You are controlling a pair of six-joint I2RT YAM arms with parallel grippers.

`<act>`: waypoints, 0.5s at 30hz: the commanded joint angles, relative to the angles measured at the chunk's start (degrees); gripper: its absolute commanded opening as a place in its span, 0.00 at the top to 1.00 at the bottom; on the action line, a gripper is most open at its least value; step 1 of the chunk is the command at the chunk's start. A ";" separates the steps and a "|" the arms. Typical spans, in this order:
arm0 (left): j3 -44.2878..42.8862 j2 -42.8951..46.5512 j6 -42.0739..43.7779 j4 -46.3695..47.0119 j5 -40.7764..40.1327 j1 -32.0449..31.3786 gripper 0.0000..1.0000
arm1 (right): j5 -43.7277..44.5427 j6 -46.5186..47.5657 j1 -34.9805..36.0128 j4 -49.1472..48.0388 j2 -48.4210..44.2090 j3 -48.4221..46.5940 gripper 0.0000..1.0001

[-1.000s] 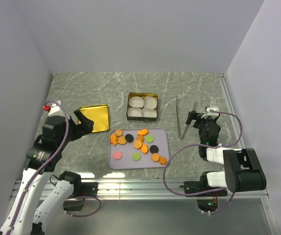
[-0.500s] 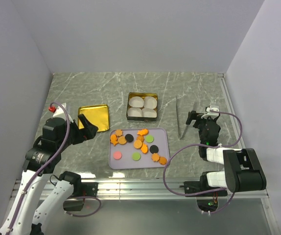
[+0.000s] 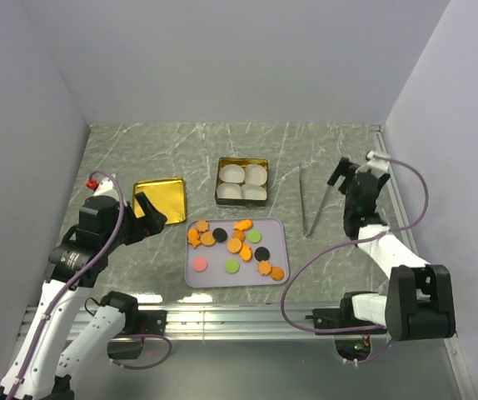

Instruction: Pack the cookies

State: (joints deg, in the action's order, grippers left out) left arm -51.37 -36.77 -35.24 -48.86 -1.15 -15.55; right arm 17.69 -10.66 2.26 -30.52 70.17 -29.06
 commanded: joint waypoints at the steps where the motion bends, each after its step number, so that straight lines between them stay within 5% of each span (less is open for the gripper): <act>1: 0.31 -0.14 -0.88 0.08 -1.31 0.43 0.01 | 0.70 -3.05 -0.33 21.86 -3.28 -8.80 0.00; 7: 0.49 0.47 -2.20 -0.45 -3.16 0.52 0.01 | -3.41 -20.52 -5.06 42.98 -8.03 -17.33 0.00; 12: 0.57 1.35 -2.46 -0.27 -3.42 0.61 0.01 | -20.88 -23.71 -6.04 56.60 -6.02 -21.03 0.01; 15: 0.75 1.79 -2.55 -0.27 -3.51 0.61 0.00 | -22.88 -21.34 -3.59 66.98 2.32 -24.99 0.00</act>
State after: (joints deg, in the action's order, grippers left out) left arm -50.83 -35.79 -37.17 -49.41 -3.73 -15.29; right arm 2.92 -30.46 -3.20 21.04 66.81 -50.70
